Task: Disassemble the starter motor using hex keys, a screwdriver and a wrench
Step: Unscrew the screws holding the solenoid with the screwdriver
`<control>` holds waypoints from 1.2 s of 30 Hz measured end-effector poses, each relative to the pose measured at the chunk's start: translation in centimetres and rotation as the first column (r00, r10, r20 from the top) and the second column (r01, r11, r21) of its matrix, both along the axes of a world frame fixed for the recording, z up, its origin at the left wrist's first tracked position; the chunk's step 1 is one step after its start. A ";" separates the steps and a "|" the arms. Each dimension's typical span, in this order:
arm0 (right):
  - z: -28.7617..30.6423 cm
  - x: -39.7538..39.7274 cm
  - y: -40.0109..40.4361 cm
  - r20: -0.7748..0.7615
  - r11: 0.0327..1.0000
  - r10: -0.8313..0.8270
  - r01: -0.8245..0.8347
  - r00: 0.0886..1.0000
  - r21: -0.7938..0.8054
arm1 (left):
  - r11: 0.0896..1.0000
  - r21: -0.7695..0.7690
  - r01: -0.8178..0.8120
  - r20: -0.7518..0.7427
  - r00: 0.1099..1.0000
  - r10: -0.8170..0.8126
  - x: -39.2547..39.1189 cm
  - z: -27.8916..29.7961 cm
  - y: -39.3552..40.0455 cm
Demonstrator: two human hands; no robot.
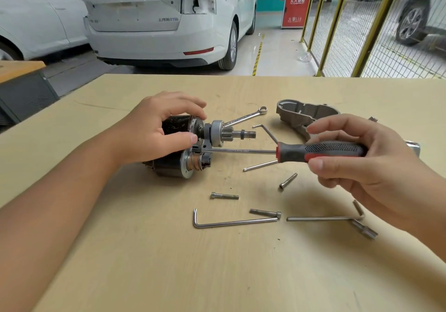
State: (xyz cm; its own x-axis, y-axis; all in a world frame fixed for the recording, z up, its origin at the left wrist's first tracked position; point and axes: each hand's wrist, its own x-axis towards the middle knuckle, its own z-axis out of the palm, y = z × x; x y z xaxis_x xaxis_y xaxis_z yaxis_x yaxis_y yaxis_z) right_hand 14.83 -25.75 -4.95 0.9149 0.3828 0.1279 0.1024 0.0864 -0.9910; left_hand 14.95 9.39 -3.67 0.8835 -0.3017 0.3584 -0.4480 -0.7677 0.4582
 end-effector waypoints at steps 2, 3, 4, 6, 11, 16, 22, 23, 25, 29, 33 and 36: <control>-0.1 -0.1 0.0 0.005 1.000 0.001 -0.001 1.000 -0.014 | 0.999 0.028 0.023 -0.005 1.000 -0.023 -0.3 0.3 -0.5; -0.1 -0.2 0.1 -0.008 1.000 0.006 -0.006 1.000 -0.023 | 0.999 0.036 0.037 -0.013 0.999 -0.037 -0.5 0.5 -0.6; 0.1 -0.2 0.2 -0.023 0.999 0.009 -0.010 1.000 -0.039 | 0.998 0.047 0.052 -0.025 0.998 -0.051 -0.6 0.6 -0.7; 0.4 -0.3 0.4 -0.056 0.995 -0.003 -0.002 0.998 -0.103 | 0.992 0.107 0.060 -0.048 0.997 -0.055 -0.9 1.0 -0.9; 0.6 -0.2 0.3 -0.009 0.997 -0.005 0.004 1.000 -0.080 | 0.963 0.265 0.046 -0.043 0.998 -0.036 -1.4 1.6 -1.3; 0.4 0.0 0.0 0.036 0.999 -0.014 0.012 0.999 0.041 | 0.952 0.302 0.045 -0.090 0.996 -0.019 -1.6 1.9 -1.3; 0.2 0.3 0.0 0.037 0.985 -0.097 0.090 0.995 0.150 | 0.936 0.352 0.034 -0.118 0.993 0.008 -2.0 2.5 -1.4; 0.1 0.4 0.0 0.034 0.980 -0.113 0.106 0.993 0.167 | 0.934 0.357 0.034 -0.118 0.993 0.009 -2.1 2.6 -1.5; 0.2 0.5 0.0 0.024 0.971 -0.136 0.129 0.990 0.200 | 0.933 0.359 0.025 -0.116 0.993 0.019 -2.2 2.7 -1.7; 0.3 0.7 -0.1 -0.004 0.947 -0.178 0.172 0.984 0.271 | 0.927 0.373 -0.024 -0.135 0.988 0.080 -2.3 2.9 -2.4; 0.1 0.8 -0.1 -0.022 0.937 -0.197 0.194 0.980 0.290 | 0.901 0.423 -0.092 -0.140 0.976 0.166 -2.5 2.9 -3.3; -0.1 0.8 0.0 -0.035 0.937 -0.198 0.199 0.980 0.285 | 0.878 0.439 -0.189 -0.131 0.954 0.271 -2.8 2.6 -4.2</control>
State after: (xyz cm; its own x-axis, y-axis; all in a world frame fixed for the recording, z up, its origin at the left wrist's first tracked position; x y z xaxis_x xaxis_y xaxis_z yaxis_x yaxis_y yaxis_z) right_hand 15.62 -25.73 -5.04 0.9696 0.1414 0.1998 0.1410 0.3447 -0.9281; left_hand 12.10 5.22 -1.04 0.9835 -0.1667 0.0707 -0.1747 -0.9762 0.1288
